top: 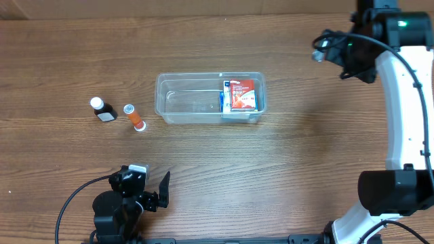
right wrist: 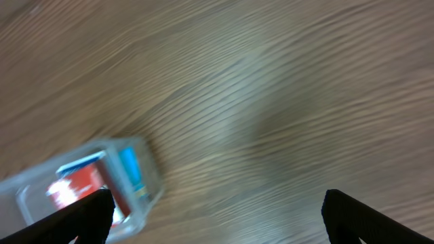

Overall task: Pack container
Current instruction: 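Raise the right arm away from the container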

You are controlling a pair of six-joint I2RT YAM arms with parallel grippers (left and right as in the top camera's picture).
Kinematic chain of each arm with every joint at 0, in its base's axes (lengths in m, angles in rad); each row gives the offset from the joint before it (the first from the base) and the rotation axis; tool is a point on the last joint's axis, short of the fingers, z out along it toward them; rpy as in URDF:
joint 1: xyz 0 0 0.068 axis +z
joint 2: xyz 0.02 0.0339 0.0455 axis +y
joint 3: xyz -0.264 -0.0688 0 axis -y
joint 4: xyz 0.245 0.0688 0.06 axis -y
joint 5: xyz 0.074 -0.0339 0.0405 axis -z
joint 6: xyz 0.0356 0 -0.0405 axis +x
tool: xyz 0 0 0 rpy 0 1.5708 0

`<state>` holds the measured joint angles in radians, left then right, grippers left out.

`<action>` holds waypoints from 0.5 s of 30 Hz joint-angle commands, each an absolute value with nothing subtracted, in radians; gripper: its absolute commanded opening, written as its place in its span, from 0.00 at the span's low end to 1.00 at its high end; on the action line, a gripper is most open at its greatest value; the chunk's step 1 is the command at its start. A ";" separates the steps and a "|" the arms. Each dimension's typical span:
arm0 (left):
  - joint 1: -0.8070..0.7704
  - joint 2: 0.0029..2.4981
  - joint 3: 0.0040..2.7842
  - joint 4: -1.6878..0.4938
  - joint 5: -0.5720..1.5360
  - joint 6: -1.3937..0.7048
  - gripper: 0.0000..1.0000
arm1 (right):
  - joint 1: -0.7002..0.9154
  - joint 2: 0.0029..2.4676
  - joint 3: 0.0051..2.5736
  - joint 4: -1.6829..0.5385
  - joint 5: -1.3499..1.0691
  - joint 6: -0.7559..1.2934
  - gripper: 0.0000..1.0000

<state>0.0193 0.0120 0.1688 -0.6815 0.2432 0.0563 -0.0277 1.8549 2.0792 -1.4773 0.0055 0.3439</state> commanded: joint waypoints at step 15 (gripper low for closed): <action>0.012 0.004 0.165 -0.679 0.244 0.067 1.00 | -0.091 1.847 2.100 -1.502 0.146 0.334 1.00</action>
